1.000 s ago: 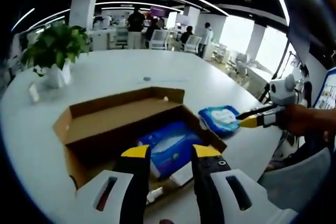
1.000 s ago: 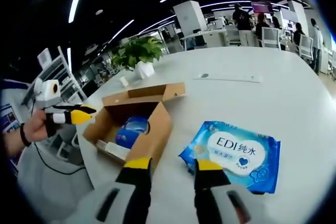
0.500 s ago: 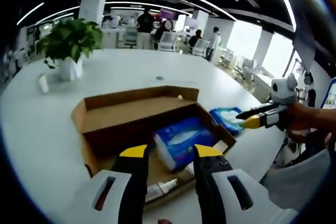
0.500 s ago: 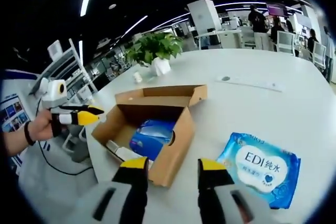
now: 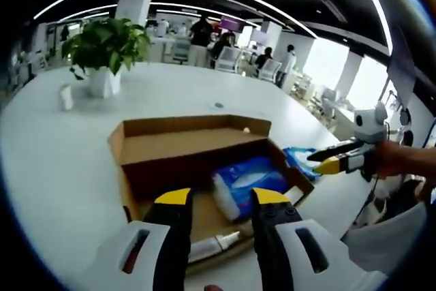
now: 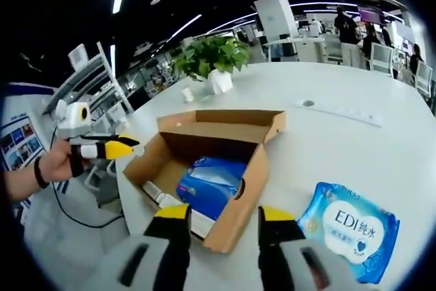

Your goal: Operate the shoe box by opening the lid, removing the specified soft item, and placing it in the target area until the item is outside and the box remains undamaged.

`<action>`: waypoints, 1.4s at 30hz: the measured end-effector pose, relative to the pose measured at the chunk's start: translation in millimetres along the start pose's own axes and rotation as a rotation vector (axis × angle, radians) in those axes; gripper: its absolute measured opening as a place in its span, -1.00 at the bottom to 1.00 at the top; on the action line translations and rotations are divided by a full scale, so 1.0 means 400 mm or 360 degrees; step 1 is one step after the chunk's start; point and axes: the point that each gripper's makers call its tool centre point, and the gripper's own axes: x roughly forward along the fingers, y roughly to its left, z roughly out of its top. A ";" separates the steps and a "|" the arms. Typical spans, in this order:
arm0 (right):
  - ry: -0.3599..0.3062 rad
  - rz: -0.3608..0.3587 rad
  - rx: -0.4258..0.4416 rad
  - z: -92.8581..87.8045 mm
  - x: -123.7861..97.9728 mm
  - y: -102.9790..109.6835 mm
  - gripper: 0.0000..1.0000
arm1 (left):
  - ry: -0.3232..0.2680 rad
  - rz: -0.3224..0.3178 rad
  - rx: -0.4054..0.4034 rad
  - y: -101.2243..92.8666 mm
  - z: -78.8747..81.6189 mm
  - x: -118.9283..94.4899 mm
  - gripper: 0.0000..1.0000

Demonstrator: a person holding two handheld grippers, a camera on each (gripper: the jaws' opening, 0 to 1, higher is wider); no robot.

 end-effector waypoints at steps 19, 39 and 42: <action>0.0035 0.0076 -0.0121 0.047 0.056 0.057 -0.27 | -0.0001 0.0028 -0.0012 0.003 0.004 -0.003 -0.31; 0.0108 0.0136 -0.0265 0.068 0.105 0.090 -0.24 | -0.0017 0.0055 -0.0070 0.020 0.010 -0.015 -0.28; 0.0131 0.0167 -0.0283 0.074 0.120 0.098 -0.21 | -0.0018 0.0055 -0.0065 0.019 0.010 -0.016 -0.28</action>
